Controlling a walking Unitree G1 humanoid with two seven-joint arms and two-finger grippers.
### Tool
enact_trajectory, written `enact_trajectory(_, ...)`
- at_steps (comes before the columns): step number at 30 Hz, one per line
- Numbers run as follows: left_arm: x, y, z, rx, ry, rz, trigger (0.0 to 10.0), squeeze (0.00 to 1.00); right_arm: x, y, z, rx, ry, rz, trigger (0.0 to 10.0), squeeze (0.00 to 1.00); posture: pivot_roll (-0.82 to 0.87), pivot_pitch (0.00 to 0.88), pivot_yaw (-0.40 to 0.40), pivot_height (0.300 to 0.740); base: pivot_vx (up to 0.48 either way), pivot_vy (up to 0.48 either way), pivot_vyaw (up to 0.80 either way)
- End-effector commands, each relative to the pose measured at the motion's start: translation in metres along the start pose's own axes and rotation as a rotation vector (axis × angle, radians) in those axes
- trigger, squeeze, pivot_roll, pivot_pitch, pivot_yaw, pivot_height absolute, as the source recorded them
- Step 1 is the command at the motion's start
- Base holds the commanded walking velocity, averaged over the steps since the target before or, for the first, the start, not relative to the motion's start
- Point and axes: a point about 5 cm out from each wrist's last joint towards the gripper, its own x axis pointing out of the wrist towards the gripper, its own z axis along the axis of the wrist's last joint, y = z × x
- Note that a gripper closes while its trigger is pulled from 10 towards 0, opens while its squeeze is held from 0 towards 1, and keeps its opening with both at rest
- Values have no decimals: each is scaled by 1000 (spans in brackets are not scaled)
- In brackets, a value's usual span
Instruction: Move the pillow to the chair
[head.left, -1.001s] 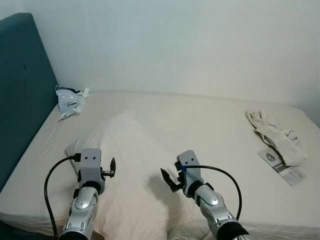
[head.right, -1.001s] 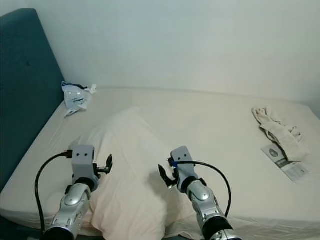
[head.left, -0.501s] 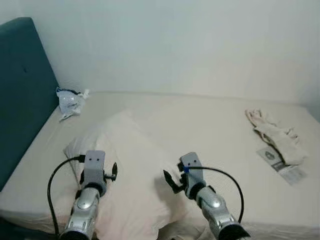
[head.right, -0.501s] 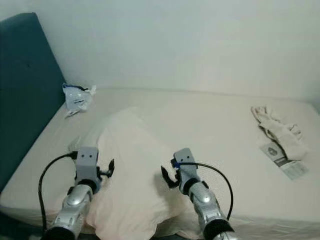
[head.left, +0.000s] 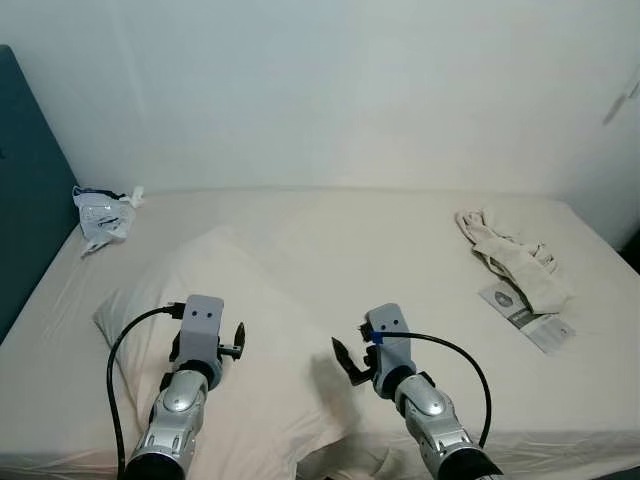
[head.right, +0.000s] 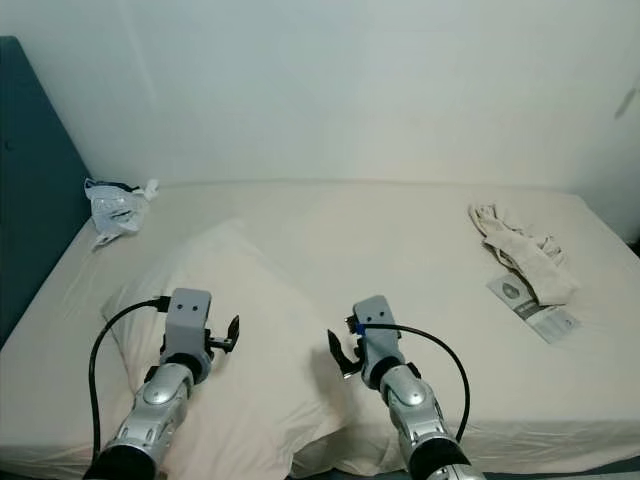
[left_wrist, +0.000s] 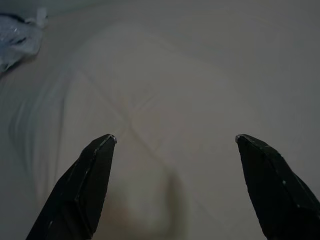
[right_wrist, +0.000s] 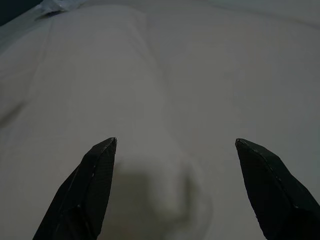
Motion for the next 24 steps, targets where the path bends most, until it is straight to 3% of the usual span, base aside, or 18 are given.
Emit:
enact_trajectory(1, -1, 6, -7, -3, 45, 30, 10000, 0, 1, 2, -1, 41, 8, 3, 10000, 0, -26, 39, -45, 740, 0, 0, 0)
enact_trajectory(7, -1, 11, -8, -10, 58, 64, 10000, 0, 3, 1, 2, 43, 0, 6, 10000, 0, -27, 39, -46, 740, 0, 0, 0)
enact_trajectory(15, -7, 10, -19, 55, 78, 19, 10000, 0, 0, -2, 0, -15, -5, -28, 10000, 0, -25, 37, -36, 740, 0, 0, 0)
enact_trajectory(18, -12, 11, -23, 100, 86, -5, 10000, 0, -1, -1, -2, 9, -9, -33, 10000, 0, -19, 42, -37, 740, 0, 0, 0)
enact_trajectory(24, -19, 17, -26, 54, 86, 18, 10000, 0, -1, 1, 1, -6, -32, -28, 10000, 0, -13, 52, -41, 740, 0, 0, 0)
